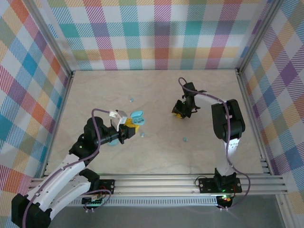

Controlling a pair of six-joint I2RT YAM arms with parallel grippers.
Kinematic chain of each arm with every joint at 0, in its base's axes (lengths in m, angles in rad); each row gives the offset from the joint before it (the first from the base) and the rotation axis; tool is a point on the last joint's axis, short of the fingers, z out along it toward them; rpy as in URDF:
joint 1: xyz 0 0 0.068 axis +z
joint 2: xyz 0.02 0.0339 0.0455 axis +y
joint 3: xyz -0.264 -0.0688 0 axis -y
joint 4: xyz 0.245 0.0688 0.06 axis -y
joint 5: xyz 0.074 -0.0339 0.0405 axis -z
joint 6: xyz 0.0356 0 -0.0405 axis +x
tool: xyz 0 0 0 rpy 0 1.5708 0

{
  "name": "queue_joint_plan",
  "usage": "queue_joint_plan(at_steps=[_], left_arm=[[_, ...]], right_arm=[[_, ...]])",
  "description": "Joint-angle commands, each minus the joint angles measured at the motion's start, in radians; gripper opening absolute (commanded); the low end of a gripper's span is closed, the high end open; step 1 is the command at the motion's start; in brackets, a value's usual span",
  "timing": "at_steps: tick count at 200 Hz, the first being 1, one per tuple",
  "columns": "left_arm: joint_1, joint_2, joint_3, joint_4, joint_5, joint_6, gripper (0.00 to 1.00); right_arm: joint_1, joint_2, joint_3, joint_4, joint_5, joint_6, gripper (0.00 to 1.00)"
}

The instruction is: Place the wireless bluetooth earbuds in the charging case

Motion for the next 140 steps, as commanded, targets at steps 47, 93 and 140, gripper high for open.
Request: queue_joint_plan(at_steps=[47,93,140], left_arm=[[-0.01,-0.035,0.009,-0.031,-0.014,0.001,0.08],[-0.011,-0.055,-0.003,-0.039,-0.022,0.002,0.08],[-0.011,-0.055,0.001,-0.053,-0.023,0.008,0.08]], right_arm=[[0.002,0.086,0.097,-0.027,-0.016,-0.031,0.24],[0.002,0.098,0.132,-0.062,0.0,-0.088,0.19],[0.001,0.056,0.169,-0.119,0.025,-0.168,0.16]])
